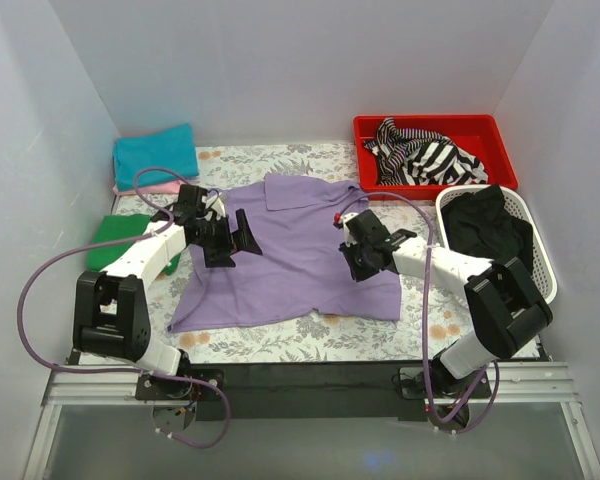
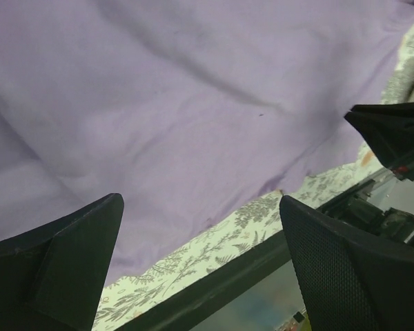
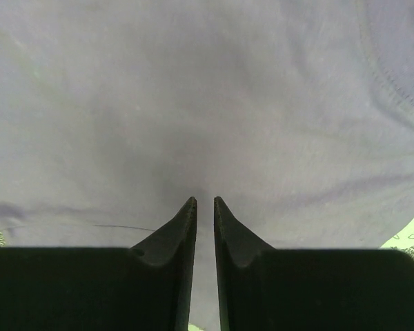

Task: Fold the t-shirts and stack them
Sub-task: Flatten the tshirt out

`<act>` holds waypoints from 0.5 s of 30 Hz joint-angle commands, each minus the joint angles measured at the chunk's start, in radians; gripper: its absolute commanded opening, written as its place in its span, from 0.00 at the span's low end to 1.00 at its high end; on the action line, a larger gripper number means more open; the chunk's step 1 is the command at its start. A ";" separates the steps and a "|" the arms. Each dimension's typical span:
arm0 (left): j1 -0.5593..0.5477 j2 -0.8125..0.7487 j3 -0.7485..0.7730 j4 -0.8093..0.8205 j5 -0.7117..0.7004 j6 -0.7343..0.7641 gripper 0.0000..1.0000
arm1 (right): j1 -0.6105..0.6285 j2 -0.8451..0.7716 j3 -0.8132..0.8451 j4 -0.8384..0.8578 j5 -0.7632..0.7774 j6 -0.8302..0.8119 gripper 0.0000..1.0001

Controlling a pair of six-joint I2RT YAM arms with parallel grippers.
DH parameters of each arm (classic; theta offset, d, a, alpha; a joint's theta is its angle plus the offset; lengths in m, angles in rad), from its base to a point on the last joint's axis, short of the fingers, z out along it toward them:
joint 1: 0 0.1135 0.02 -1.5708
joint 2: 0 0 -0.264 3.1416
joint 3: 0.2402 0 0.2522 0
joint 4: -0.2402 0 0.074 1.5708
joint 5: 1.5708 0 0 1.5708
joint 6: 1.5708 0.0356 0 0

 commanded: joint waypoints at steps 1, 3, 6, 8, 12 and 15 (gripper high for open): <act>0.004 -0.031 -0.036 0.035 -0.095 -0.023 0.96 | 0.001 -0.042 -0.002 0.054 0.011 0.035 0.21; 0.004 -0.023 -0.045 0.059 -0.111 -0.031 0.96 | 0.001 -0.035 0.016 0.065 0.013 0.033 0.21; 0.004 0.001 -0.044 0.072 -0.125 -0.039 0.96 | 0.001 0.007 0.061 0.063 0.004 0.027 0.22; 0.004 0.023 -0.041 0.064 -0.143 -0.031 0.96 | 0.001 0.065 0.076 0.056 0.004 0.026 0.22; 0.004 0.092 -0.036 0.026 -0.195 0.006 0.96 | 0.001 0.120 0.061 0.048 -0.019 0.053 0.20; 0.004 0.132 -0.012 -0.035 -0.281 0.019 0.96 | 0.001 0.111 0.010 0.043 -0.003 0.085 0.20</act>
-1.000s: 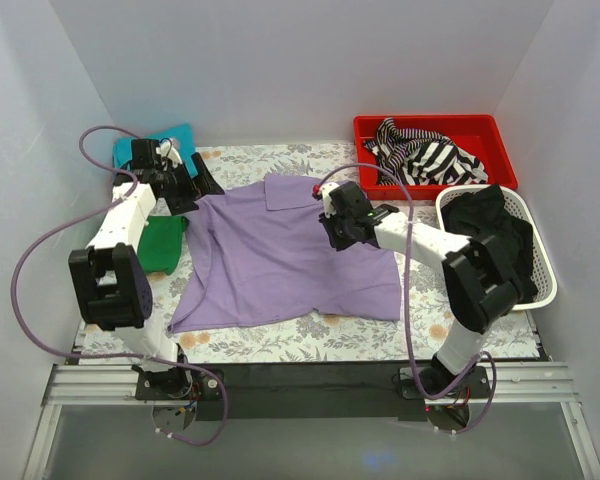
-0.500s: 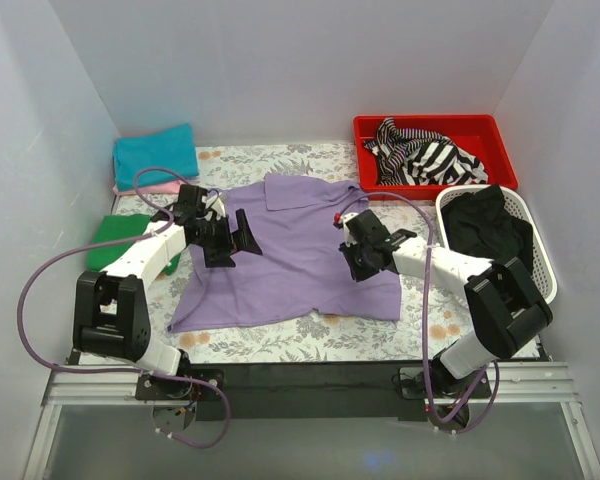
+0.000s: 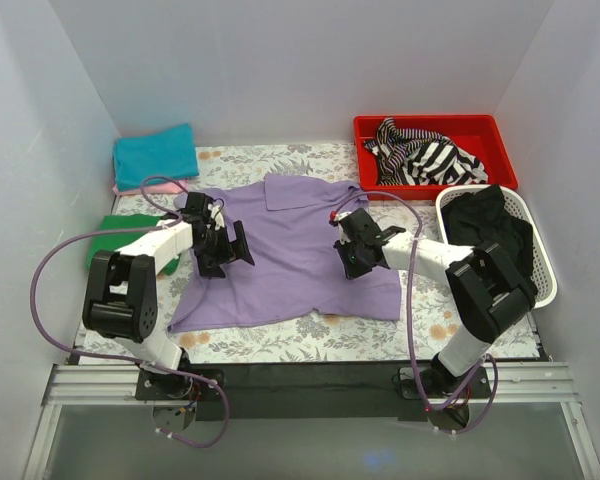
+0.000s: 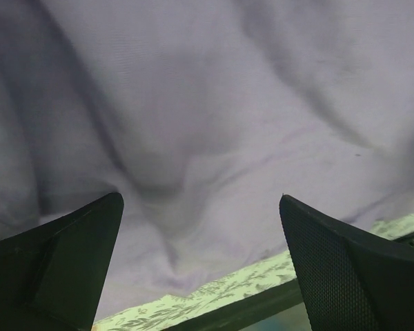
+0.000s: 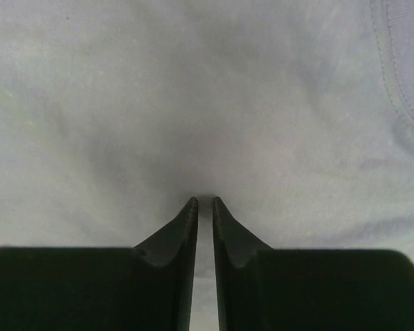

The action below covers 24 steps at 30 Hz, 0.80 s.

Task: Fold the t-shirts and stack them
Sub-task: Flatten the tshirt out

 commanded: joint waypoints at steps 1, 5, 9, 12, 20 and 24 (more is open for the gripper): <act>0.004 0.038 0.038 -0.080 -0.116 0.034 0.96 | 0.001 -0.024 -0.056 -0.013 0.002 0.050 0.20; 0.004 0.040 0.041 -0.149 -0.163 0.023 0.96 | 0.001 -0.108 -0.151 -0.059 -0.028 0.133 0.20; 0.002 0.043 0.064 -0.242 -0.301 -0.015 0.96 | 0.039 -0.243 -0.240 -0.128 -0.013 0.250 0.22; 0.002 0.038 0.061 -0.287 -0.323 -0.031 0.97 | 0.115 -0.367 -0.297 -0.194 0.025 0.421 0.22; 0.000 -0.094 0.011 -0.359 -0.226 -0.049 0.96 | 0.312 -0.512 -0.329 -0.366 0.134 0.629 0.21; 0.000 -0.111 0.084 -0.381 -0.225 -0.045 0.97 | 0.312 -0.540 -0.199 -0.383 0.347 0.536 0.25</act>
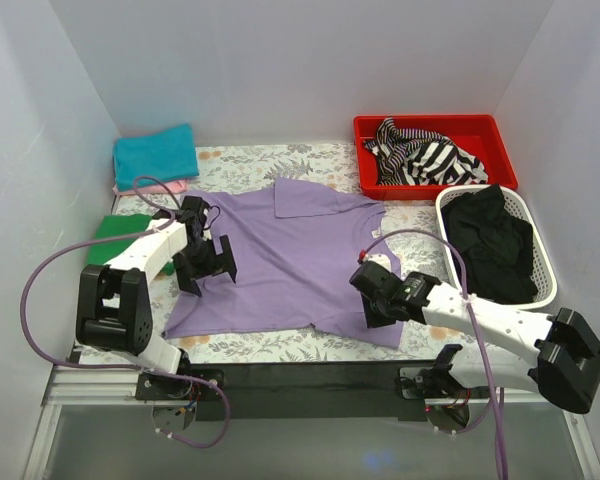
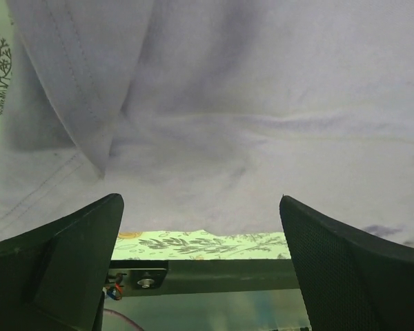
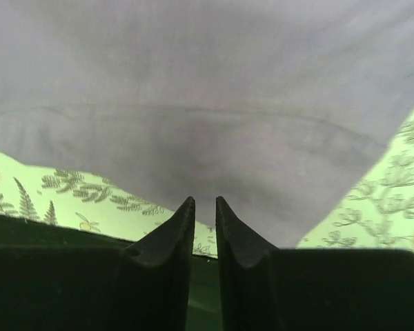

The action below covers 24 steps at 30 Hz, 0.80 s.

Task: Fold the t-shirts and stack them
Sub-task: Flatten the tshirt out

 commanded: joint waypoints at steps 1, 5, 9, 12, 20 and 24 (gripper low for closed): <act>0.000 -0.053 0.083 -0.020 0.036 0.003 0.96 | -0.004 -0.005 0.149 -0.030 0.232 -0.044 0.26; 0.000 -0.032 0.201 0.136 0.100 0.010 0.96 | -0.100 0.146 0.407 0.060 0.286 -0.298 0.31; 0.002 0.100 0.352 0.232 0.104 0.016 0.97 | -0.325 0.310 0.478 0.273 0.054 -0.446 0.32; 0.005 0.240 0.507 0.264 0.070 0.011 0.98 | -0.416 0.442 0.586 0.365 -0.088 -0.490 0.33; 0.041 0.476 0.751 0.323 0.136 -0.010 0.98 | -0.453 0.824 0.959 0.357 -0.343 -0.489 0.34; 0.060 0.525 0.762 0.342 0.145 -0.006 0.98 | -0.455 0.913 1.047 0.371 -0.375 -0.464 0.35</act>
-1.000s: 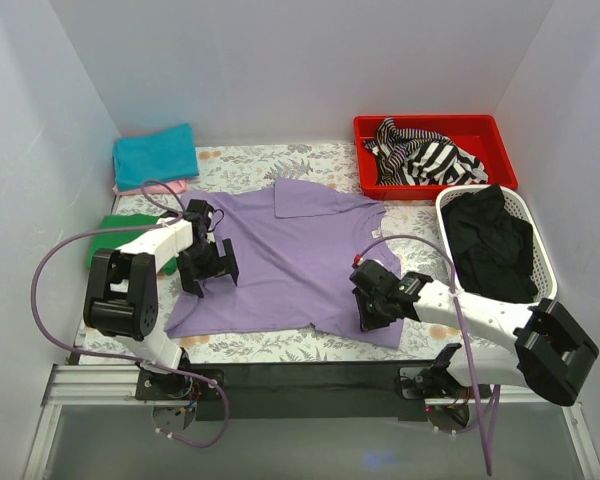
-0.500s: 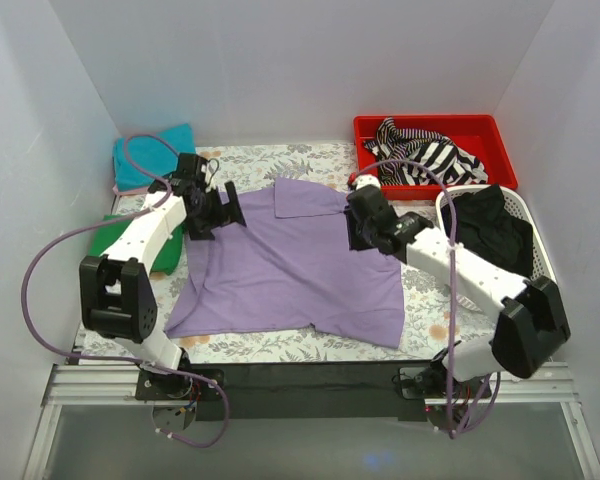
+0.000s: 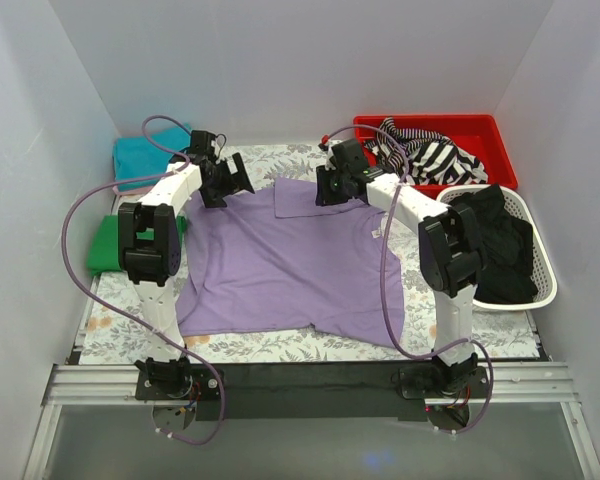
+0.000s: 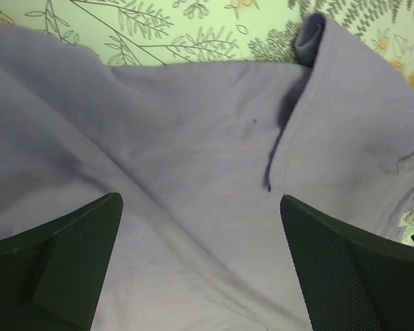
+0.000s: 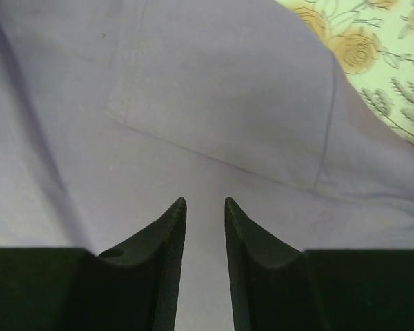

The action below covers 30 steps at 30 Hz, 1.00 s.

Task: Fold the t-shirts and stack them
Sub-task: Flatten the tshirt out

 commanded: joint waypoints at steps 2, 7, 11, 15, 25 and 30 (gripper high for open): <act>0.028 -0.011 0.039 0.033 0.028 -0.004 0.98 | 0.001 0.062 0.109 0.031 -0.102 0.022 0.36; 0.031 0.003 0.027 0.056 0.045 -0.004 0.98 | 0.002 0.134 0.149 0.029 -0.134 0.059 0.38; 0.033 0.012 0.007 0.070 0.056 0.000 0.98 | 0.006 0.183 0.164 0.028 -0.125 0.055 0.40; 0.034 0.026 0.013 0.072 0.073 0.005 0.98 | 0.007 0.231 0.195 0.009 -0.099 0.012 0.41; 0.034 0.037 0.017 0.081 0.083 0.014 0.98 | 0.053 0.331 0.293 -0.029 0.133 -0.143 0.41; 0.034 0.032 0.006 0.084 0.080 0.019 0.98 | 0.065 0.361 0.304 -0.041 0.179 -0.169 0.39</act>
